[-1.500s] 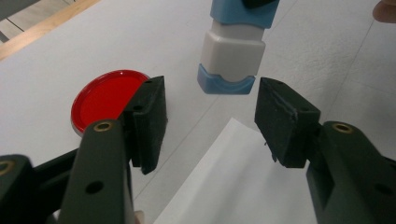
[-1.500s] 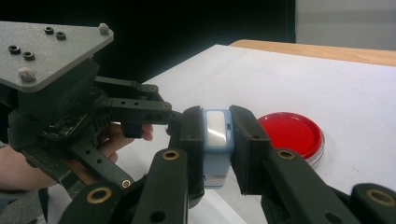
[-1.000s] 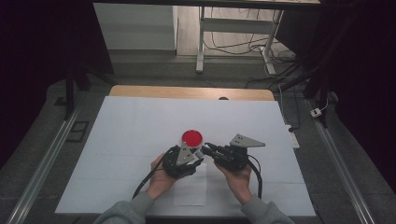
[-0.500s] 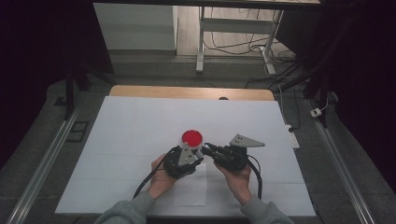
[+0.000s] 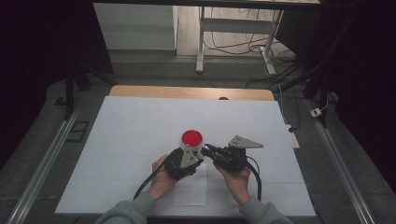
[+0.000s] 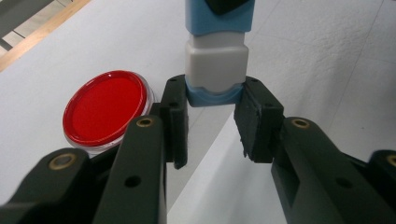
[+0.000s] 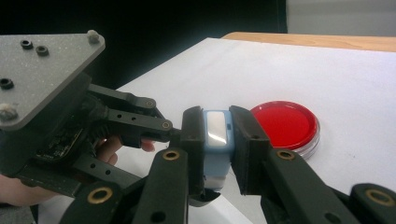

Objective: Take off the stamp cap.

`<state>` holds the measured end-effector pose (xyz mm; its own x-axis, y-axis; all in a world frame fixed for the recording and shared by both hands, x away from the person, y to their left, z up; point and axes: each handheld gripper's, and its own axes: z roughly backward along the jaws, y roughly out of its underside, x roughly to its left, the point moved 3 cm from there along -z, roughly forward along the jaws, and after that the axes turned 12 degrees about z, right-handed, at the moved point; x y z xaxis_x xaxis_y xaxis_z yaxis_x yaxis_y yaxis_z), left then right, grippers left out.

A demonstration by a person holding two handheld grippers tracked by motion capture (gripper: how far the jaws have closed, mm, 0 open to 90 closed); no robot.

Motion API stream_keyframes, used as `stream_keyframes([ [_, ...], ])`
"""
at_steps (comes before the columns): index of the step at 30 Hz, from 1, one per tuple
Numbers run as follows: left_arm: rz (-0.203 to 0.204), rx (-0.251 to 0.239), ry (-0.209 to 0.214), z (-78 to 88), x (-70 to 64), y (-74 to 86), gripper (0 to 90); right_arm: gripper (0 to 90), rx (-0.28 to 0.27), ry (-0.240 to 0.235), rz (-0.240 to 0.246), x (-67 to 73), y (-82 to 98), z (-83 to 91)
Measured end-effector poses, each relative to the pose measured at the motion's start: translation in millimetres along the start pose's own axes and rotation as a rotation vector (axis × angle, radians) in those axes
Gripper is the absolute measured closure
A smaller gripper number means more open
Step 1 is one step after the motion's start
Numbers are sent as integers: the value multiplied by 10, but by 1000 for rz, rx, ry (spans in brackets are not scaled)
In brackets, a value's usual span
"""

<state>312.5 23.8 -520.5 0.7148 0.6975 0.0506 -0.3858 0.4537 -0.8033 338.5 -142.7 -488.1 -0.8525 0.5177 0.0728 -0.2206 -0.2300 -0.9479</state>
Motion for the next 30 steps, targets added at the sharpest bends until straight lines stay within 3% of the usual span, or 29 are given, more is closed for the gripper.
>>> stream_keyframes([
  [2,-20,33,-3,-28,-10,24,653,756,-5,8,-3,-1,-5,8],
  [3,-25,46,-5,-56,-19,54,653,756,-26,36,3,-10,-25,36],
  [5,-5,50,16,-89,-26,84,653,756,-46,65,5,-61,-86,110],
  [9,4,31,18,-63,-8,63,652,757,-46,60,-15,-106,-90,156],
  [30,39,-3,56,62,118,68,650,755,-42,41,-12,-105,-74,150],
])
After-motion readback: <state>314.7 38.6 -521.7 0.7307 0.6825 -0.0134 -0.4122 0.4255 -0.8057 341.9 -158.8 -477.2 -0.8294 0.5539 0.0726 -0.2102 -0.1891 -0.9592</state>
